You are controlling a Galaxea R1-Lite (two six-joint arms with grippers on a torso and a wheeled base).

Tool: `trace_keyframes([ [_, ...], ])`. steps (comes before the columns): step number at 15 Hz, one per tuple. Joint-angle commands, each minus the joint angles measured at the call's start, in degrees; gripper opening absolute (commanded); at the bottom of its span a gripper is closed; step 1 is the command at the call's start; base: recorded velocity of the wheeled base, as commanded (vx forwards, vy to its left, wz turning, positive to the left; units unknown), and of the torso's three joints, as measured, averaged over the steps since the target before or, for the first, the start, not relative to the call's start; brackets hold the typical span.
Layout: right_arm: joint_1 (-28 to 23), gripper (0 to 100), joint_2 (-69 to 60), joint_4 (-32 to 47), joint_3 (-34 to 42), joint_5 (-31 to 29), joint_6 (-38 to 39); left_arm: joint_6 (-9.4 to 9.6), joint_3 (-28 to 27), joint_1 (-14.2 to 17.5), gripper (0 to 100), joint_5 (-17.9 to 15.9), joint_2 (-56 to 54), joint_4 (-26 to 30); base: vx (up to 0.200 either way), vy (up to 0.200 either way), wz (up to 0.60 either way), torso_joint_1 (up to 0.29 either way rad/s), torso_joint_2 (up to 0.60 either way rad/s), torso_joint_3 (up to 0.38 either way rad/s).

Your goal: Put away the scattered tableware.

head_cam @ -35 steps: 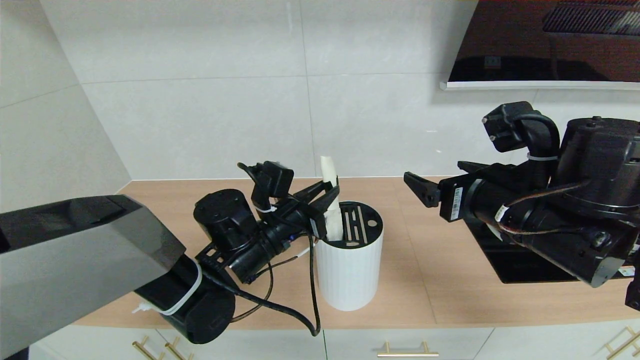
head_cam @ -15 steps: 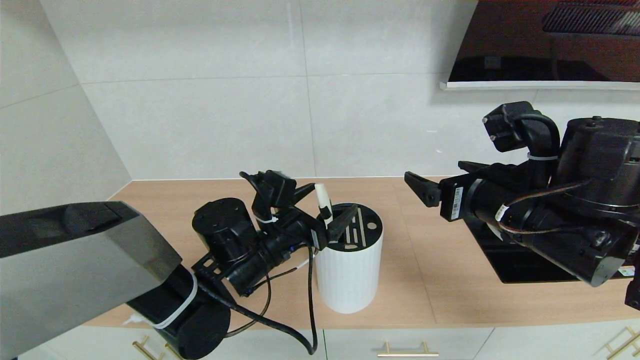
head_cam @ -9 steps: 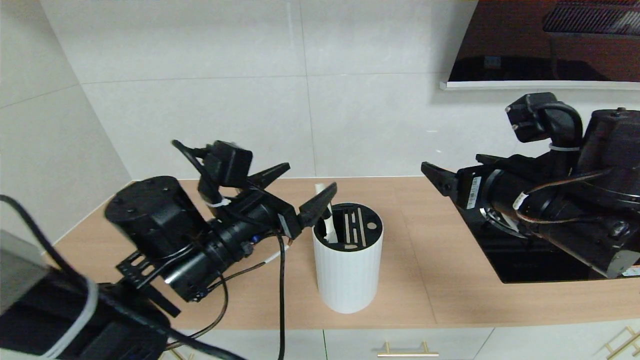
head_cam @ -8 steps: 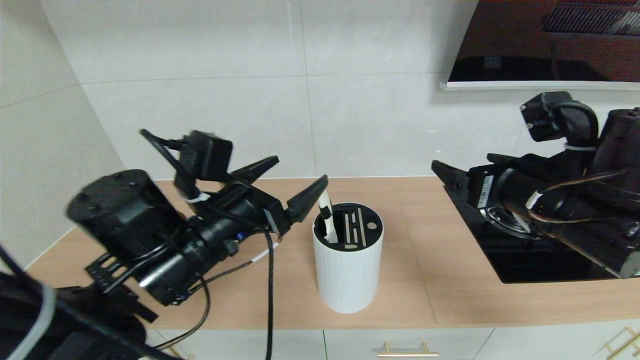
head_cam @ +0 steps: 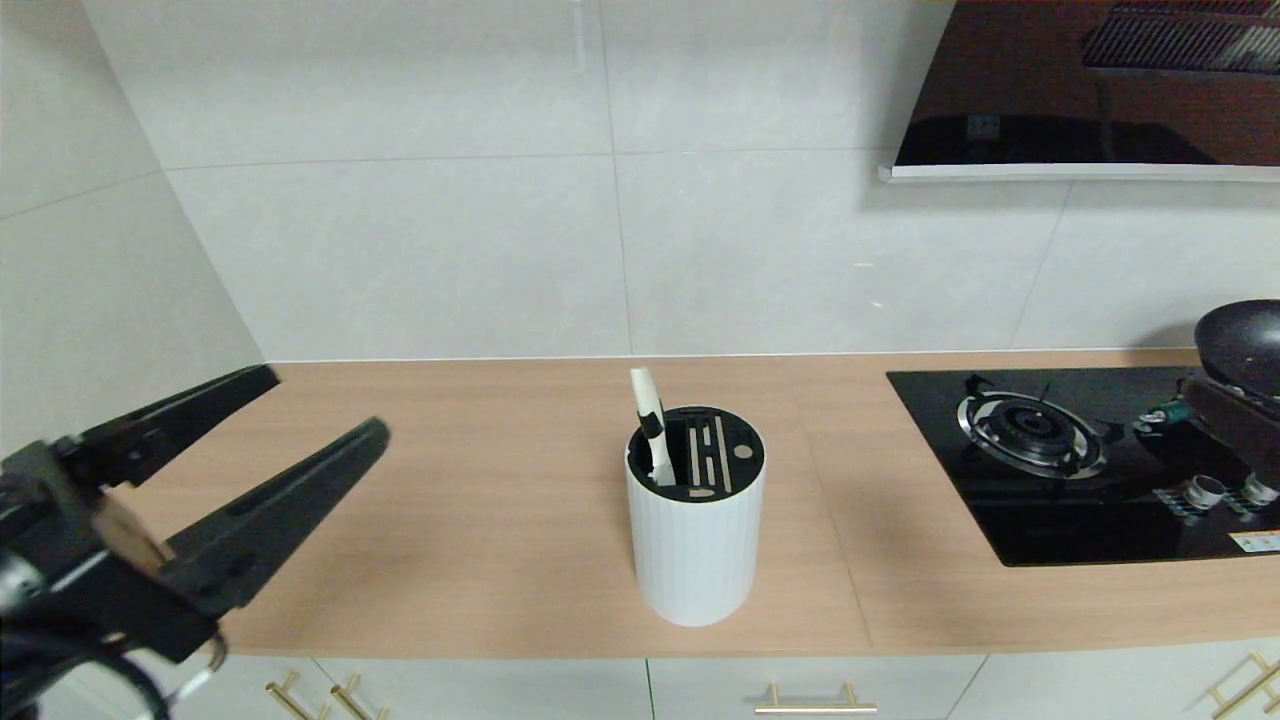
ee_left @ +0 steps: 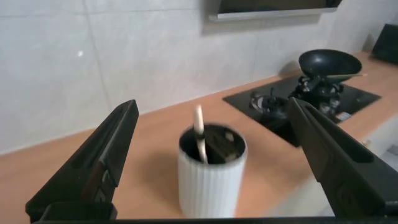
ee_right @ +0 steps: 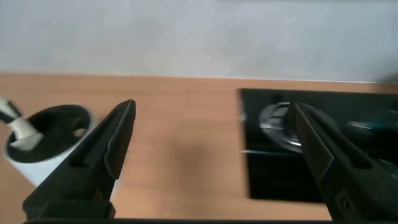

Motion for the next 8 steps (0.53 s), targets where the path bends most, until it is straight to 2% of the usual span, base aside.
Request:
trace_keyframes([
  [1, -5.0, 100, -28.0, 18.5, 3.9, -0.2, -3.3, -0.55, -0.2, 5.5, 100, 0.4, -25.0, 20.5, 0.000, 0.000, 0.00, 0.000, 0.00, 0.000],
  [2, -7.0, 100, -33.9, 25.5, 3.2, -0.2, -4.7, -0.55, -2.2, 6.6, 100, 0.3, -30.8, 29.0, 0.000, 0.000, 0.00, 0.000, 0.00, 0.000],
  [4, -10.1, 100, -39.6, 32.2, 2.3, -0.2, -4.8, -0.46, -3.4, 9.6, 100, 0.0, -36.7, 38.2, 0.000, 0.000, 0.00, 0.000, 0.00, 0.000],
  [5, -13.4, 100, -43.6, 36.3, 2.0, 0.0, -4.8, -0.46, -3.9, 11.9, 100, -0.5, -41.7, 43.5, 0.000, 0.000, 0.00, 0.000, 0.00, 0.000],
  [7, -15.4, 100, -46.7, 38.3, 2.5, 0.4, -4.8, -0.28, -3.2, 14.8, 100, -0.6, -45.7, 45.8, 0.000, 0.000, 0.00, 0.000, 0.00, 0.000],
  [8, -15.6, 100, -47.0, 38.3, 3.6, 0.0, -4.7, 0.42, -0.4, 17.4, 100, -0.7, -49.8, 47.1, 0.000, 0.000, 0.00, 0.000, 0.00, 0.000],
])
